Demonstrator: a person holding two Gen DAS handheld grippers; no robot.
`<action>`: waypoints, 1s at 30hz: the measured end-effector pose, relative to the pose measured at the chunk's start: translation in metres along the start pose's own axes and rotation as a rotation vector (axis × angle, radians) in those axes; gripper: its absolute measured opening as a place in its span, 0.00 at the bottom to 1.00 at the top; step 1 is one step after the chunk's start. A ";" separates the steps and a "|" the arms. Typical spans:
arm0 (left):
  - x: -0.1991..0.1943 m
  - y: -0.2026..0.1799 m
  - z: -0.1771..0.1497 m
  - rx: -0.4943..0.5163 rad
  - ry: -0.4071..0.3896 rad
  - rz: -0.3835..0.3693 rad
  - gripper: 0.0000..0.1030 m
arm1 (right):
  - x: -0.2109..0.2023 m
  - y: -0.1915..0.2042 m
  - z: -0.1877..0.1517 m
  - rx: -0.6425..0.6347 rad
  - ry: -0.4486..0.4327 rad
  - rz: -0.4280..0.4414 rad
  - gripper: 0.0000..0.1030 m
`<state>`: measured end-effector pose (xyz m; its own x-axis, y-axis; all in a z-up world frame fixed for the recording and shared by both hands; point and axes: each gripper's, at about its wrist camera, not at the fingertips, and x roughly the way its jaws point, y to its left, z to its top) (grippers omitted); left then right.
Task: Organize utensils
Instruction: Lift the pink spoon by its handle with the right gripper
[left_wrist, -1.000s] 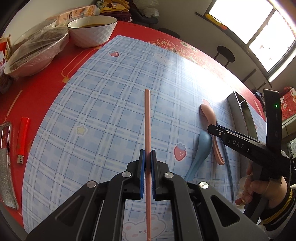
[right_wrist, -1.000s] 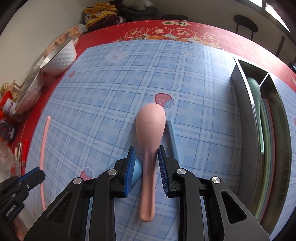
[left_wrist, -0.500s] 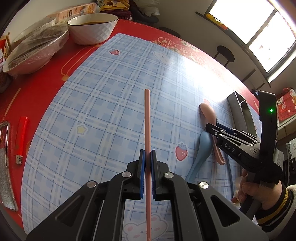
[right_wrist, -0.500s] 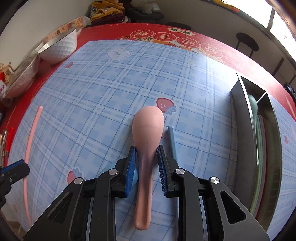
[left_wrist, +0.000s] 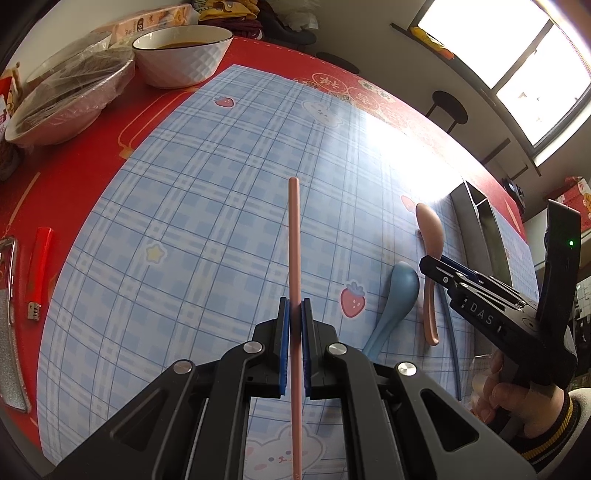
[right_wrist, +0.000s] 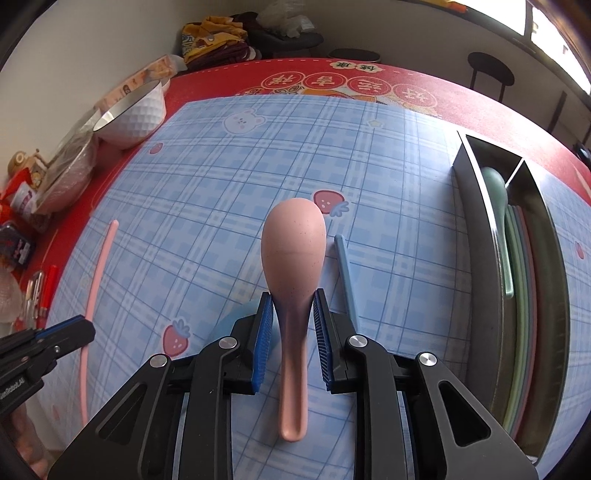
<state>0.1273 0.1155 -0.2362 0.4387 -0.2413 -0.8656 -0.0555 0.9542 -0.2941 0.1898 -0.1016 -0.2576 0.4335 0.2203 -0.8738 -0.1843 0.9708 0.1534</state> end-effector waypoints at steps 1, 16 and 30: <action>0.001 -0.002 0.000 0.003 0.001 0.001 0.06 | -0.001 0.000 -0.001 0.003 0.000 0.003 0.22; 0.000 -0.012 -0.001 0.010 0.001 -0.008 0.06 | -0.035 -0.006 -0.016 0.004 -0.052 0.073 0.21; 0.000 -0.051 0.000 0.072 -0.016 -0.031 0.06 | -0.066 -0.034 -0.022 0.021 -0.093 0.092 0.02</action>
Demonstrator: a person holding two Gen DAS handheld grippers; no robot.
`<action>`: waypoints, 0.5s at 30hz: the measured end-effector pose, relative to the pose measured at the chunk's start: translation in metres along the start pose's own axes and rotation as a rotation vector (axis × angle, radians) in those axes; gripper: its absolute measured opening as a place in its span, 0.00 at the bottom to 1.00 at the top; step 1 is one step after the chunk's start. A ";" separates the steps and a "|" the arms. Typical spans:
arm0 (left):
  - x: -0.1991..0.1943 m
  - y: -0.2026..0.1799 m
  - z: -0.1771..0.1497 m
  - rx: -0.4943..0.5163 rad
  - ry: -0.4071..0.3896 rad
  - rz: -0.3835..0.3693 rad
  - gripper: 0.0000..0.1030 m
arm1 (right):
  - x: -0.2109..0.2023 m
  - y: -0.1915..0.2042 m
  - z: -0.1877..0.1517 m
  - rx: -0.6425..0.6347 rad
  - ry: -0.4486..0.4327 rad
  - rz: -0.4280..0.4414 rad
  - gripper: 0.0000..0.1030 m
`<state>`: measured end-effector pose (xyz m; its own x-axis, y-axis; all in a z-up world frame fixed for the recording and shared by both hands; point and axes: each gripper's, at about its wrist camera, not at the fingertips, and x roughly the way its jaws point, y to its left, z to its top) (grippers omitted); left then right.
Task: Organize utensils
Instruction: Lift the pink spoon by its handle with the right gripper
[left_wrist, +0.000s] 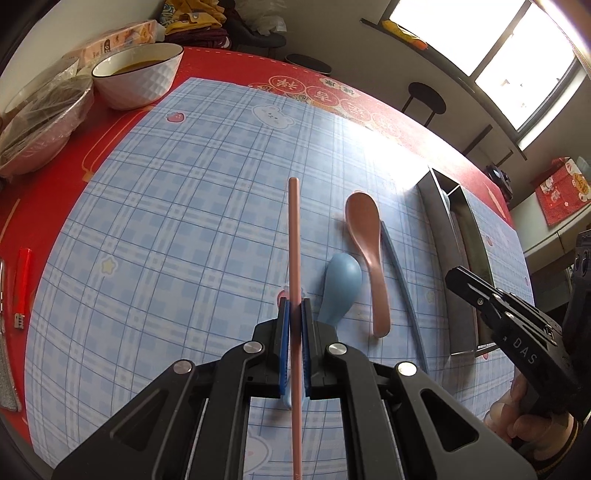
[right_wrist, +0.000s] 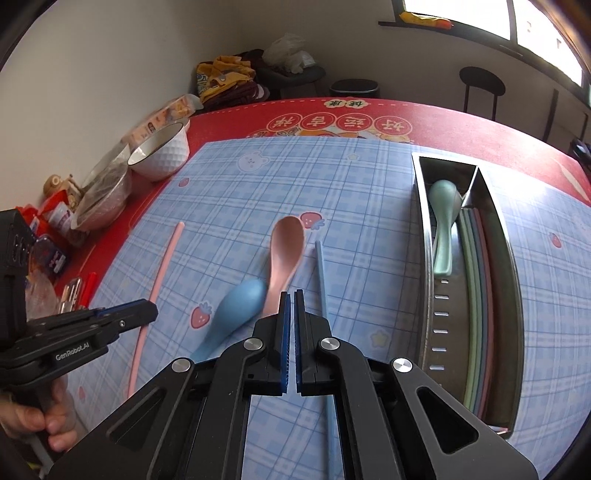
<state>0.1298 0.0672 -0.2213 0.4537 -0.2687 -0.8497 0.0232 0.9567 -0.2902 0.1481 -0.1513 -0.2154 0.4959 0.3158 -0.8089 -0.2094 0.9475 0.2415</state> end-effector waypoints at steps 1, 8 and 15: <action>0.000 0.000 -0.001 0.001 0.001 0.001 0.06 | 0.003 -0.001 -0.001 0.003 0.010 -0.001 0.04; -0.005 0.010 -0.008 -0.021 -0.001 0.010 0.06 | 0.036 0.007 -0.002 0.004 0.108 0.062 0.04; -0.012 0.034 -0.011 -0.070 -0.009 0.029 0.06 | 0.060 0.011 0.001 0.025 0.146 0.025 0.41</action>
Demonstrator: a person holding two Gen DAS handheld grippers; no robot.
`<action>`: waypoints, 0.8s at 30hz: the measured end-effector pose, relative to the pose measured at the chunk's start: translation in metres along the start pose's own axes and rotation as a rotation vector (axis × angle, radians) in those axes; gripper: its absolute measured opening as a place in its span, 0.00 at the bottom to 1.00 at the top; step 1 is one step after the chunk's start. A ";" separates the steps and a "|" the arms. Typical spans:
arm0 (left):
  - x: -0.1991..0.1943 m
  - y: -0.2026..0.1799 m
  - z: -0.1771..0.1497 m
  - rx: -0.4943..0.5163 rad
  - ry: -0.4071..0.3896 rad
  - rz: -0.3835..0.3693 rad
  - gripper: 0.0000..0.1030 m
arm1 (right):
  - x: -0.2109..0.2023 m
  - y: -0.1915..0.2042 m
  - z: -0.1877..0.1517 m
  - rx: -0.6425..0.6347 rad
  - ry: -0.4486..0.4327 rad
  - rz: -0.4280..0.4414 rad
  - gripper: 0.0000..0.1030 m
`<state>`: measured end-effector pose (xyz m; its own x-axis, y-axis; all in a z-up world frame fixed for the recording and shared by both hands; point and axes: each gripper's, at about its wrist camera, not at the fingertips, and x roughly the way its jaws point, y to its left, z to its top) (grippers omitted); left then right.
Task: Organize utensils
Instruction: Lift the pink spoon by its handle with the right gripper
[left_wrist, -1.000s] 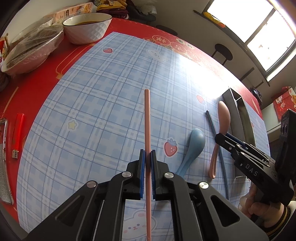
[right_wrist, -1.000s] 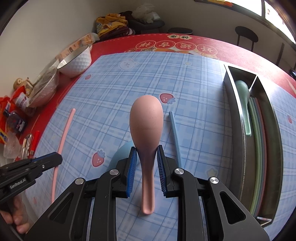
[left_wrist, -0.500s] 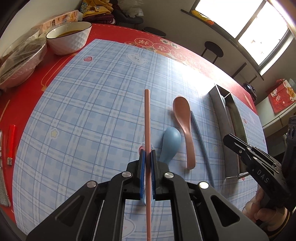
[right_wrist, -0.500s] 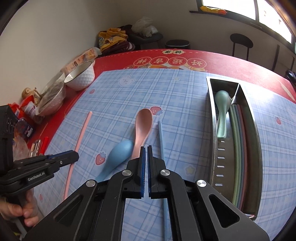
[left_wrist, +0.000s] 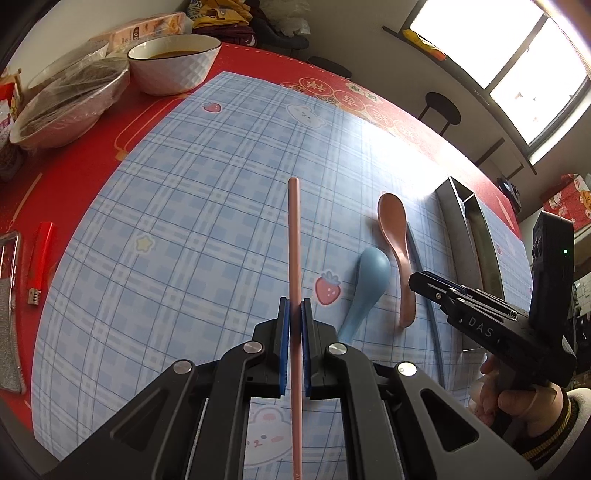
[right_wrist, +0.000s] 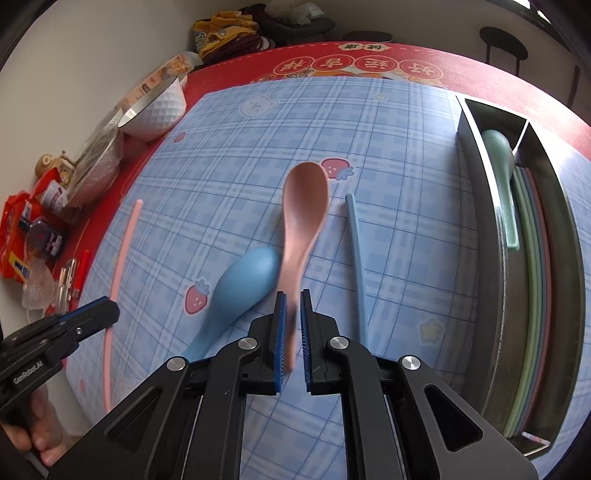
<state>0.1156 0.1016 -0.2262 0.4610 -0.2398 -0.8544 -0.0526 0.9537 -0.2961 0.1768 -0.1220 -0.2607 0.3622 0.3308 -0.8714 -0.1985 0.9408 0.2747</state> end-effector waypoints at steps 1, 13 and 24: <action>0.000 0.004 0.000 -0.006 -0.001 0.003 0.06 | -0.001 0.000 0.001 0.004 -0.013 -0.003 0.48; 0.001 0.018 0.001 -0.016 0.012 0.008 0.06 | 0.017 -0.007 0.003 0.074 0.003 0.019 0.24; 0.000 0.002 0.005 0.016 0.008 -0.002 0.06 | -0.012 -0.008 0.000 0.093 -0.067 0.117 0.14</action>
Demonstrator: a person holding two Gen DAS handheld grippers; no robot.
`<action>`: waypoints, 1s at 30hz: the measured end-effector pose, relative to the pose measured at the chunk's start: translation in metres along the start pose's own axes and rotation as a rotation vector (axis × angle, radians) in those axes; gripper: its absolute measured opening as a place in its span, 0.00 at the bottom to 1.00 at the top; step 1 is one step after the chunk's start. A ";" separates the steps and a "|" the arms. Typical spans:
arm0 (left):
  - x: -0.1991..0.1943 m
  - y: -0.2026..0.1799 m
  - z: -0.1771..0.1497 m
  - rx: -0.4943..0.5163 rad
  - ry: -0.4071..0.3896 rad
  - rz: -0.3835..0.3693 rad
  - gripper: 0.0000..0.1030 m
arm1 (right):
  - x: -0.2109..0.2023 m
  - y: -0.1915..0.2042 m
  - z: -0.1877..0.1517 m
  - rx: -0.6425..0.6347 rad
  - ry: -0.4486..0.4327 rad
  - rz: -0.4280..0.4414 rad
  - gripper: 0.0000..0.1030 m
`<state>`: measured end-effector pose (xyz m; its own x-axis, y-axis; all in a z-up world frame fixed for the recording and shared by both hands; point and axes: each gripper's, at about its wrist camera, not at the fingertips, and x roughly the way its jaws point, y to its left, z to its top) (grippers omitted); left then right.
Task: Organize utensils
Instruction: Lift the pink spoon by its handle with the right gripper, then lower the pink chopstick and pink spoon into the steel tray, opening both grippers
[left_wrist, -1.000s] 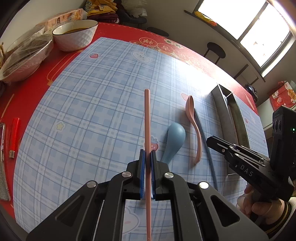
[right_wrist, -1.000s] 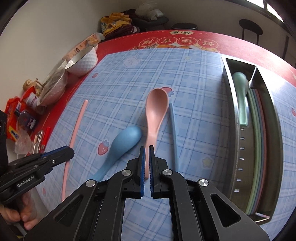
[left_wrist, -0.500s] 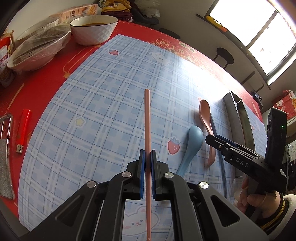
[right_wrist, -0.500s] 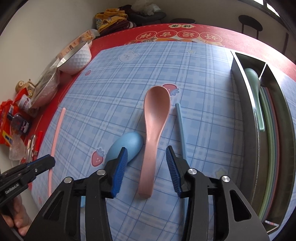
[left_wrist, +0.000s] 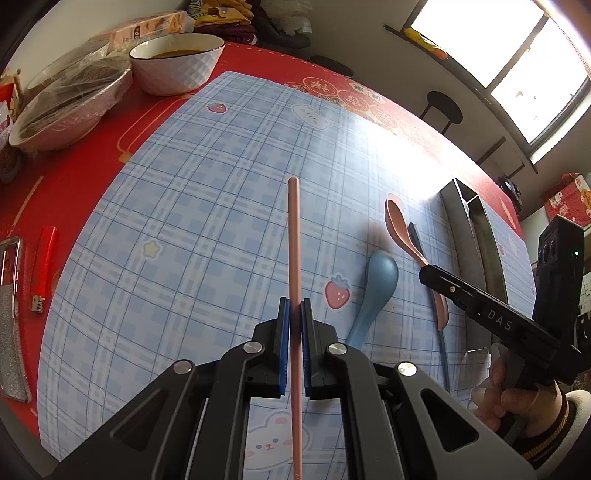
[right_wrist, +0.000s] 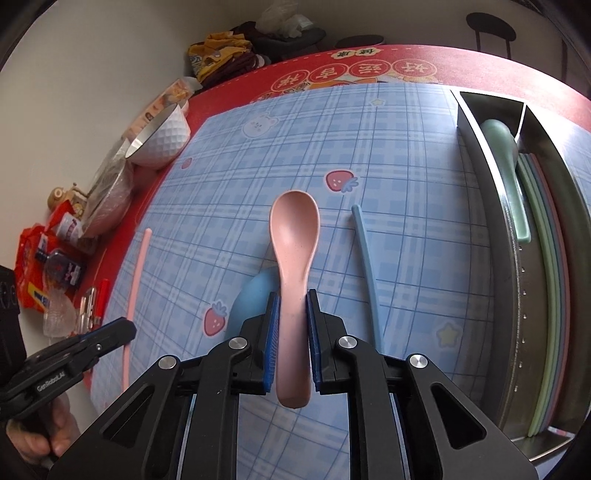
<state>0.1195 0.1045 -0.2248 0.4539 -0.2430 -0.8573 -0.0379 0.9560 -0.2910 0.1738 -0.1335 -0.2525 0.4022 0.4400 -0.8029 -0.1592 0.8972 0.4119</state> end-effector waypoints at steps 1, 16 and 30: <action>0.000 -0.003 0.000 0.005 0.000 -0.002 0.06 | -0.005 -0.001 0.000 0.004 -0.008 0.006 0.14; -0.001 -0.077 0.014 0.124 -0.007 -0.086 0.06 | -0.100 -0.058 -0.003 0.163 -0.222 0.008 0.14; 0.043 -0.225 0.041 0.202 0.097 -0.296 0.06 | -0.157 -0.140 -0.022 0.274 -0.317 -0.085 0.14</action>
<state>0.1838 -0.1141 -0.1795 0.3323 -0.5193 -0.7873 0.2632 0.8526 -0.4513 0.1132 -0.3273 -0.1930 0.6676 0.2935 -0.6842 0.1146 0.8676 0.4839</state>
